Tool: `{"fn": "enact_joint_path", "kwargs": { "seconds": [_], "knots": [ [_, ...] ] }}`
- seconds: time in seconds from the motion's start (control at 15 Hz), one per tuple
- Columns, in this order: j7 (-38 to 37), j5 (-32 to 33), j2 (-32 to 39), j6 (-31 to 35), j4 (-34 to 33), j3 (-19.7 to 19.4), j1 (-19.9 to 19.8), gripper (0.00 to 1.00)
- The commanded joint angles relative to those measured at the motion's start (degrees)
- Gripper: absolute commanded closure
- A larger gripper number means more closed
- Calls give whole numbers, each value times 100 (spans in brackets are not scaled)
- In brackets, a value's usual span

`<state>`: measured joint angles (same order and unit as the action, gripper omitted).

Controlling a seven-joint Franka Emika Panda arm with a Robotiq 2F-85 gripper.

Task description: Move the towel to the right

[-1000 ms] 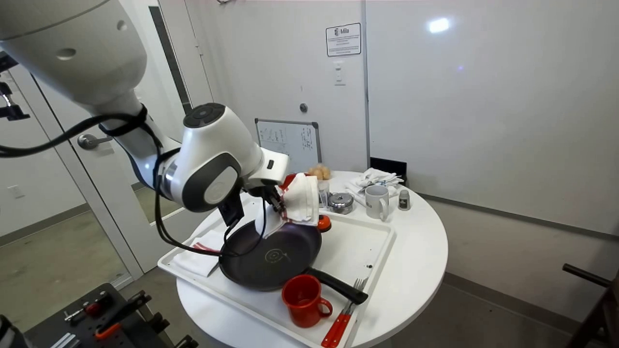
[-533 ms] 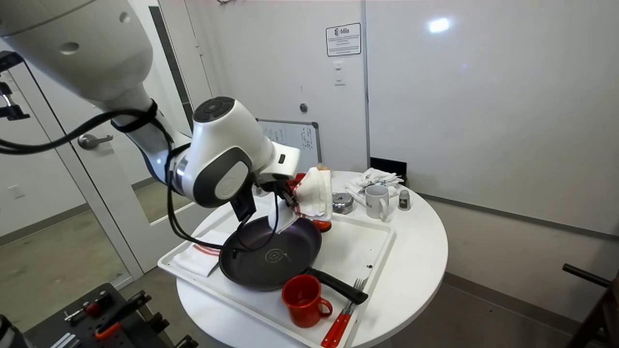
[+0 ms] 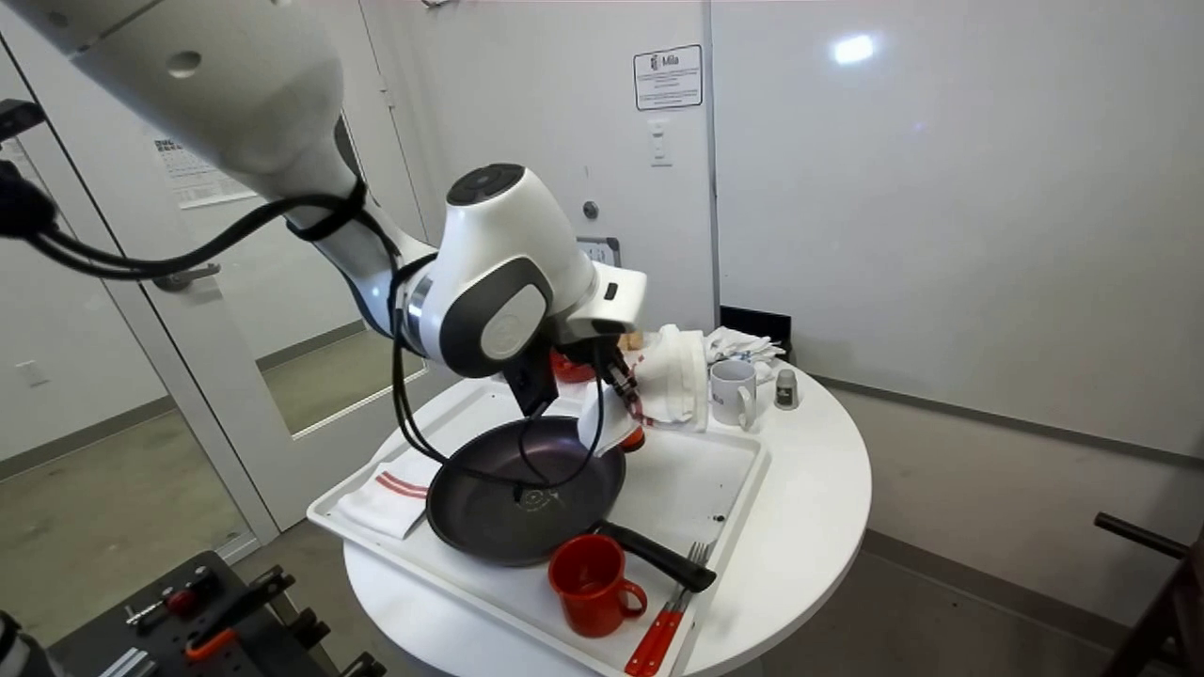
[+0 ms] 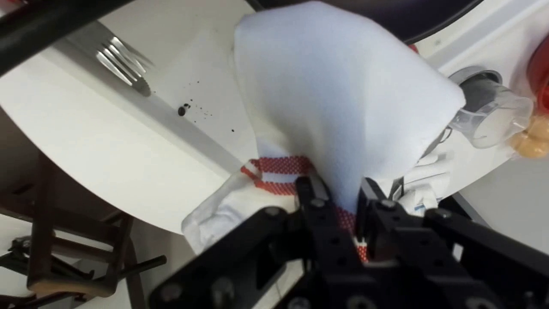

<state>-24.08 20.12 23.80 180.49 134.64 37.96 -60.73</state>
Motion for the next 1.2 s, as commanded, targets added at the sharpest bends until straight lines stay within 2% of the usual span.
{"fn": "enact_joint_path", "kwargs": {
  "seconds": [0.0, 0.07, 0.13, 0.27, 0.47, 0.53, 0.67, 0.87, 1.13],
  "knots": [
    [926, -1164, -109, -503, -473, -1201, 1453, 96],
    [1132, -1347, -74, -617, -592, -1560, 1857, 96],
    [547, -585, 45, -717, -752, -1796, 2021, 96],
    [426, -314, 130, -873, -998, -2448, 2739, 96],
    [152, 78, 341, -1140, -1399, -3089, 3452, 96],
    [786, -776, 356, -1203, -1494, -3705, 4191, 96],
    [856, -1008, 544, -1429, -1766, -4101, 4653, 96],
    [946, -1291, 826, -1855, -2211, -4471, 5147, 96],
    [934, -1385, 1177, -2505, -2782, -4711, 5437, 96]
  ]
}}
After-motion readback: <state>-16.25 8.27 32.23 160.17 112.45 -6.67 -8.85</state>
